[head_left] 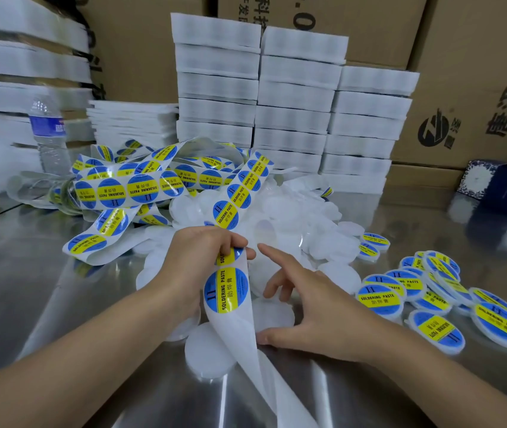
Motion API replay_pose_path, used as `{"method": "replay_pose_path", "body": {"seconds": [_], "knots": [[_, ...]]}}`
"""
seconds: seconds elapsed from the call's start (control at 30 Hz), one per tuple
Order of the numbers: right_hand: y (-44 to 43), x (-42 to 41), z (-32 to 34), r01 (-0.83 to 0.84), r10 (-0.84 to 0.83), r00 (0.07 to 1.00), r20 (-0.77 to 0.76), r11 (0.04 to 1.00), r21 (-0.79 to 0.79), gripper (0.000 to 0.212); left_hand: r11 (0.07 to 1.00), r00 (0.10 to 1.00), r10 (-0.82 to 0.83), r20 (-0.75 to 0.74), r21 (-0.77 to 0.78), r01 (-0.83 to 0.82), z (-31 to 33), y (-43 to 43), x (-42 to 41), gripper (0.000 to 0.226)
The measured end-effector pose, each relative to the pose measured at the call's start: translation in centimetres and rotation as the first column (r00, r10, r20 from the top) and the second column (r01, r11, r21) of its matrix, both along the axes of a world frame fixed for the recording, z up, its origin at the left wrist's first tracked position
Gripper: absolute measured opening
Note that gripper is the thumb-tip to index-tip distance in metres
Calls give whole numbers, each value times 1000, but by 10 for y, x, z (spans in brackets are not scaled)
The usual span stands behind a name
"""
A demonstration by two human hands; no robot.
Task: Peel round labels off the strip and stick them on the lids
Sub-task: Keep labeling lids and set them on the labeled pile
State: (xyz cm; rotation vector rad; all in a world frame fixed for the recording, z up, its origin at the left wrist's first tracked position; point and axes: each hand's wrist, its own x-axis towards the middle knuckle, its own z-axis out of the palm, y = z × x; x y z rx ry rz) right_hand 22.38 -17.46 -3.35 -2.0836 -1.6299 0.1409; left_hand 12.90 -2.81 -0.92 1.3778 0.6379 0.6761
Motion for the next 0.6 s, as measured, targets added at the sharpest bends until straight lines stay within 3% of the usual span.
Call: {"method": "replay_pose_path", "body": {"seconds": [0.13, 0.27, 0.47, 0.6], "knots": [[0, 3, 0, 26, -27, 998, 64, 999, 20, 93, 1000, 1000, 2, 17, 28, -2, -1, 0, -1, 50], [1, 6, -2, 54, -55, 998, 15, 998, 44, 94, 997, 998, -53, 15, 65, 52, -1, -1, -1, 50], [1, 15, 3, 150, -84, 962, -260, 957, 247, 89, 961, 995, -97, -15, 260, 97, -4, 0, -2, 52], [1, 23, 7, 288, -88, 880, -467, 880, 377, 85, 949, 985, -172, -31, 262, 174, -9, -1, -1, 47]]}}
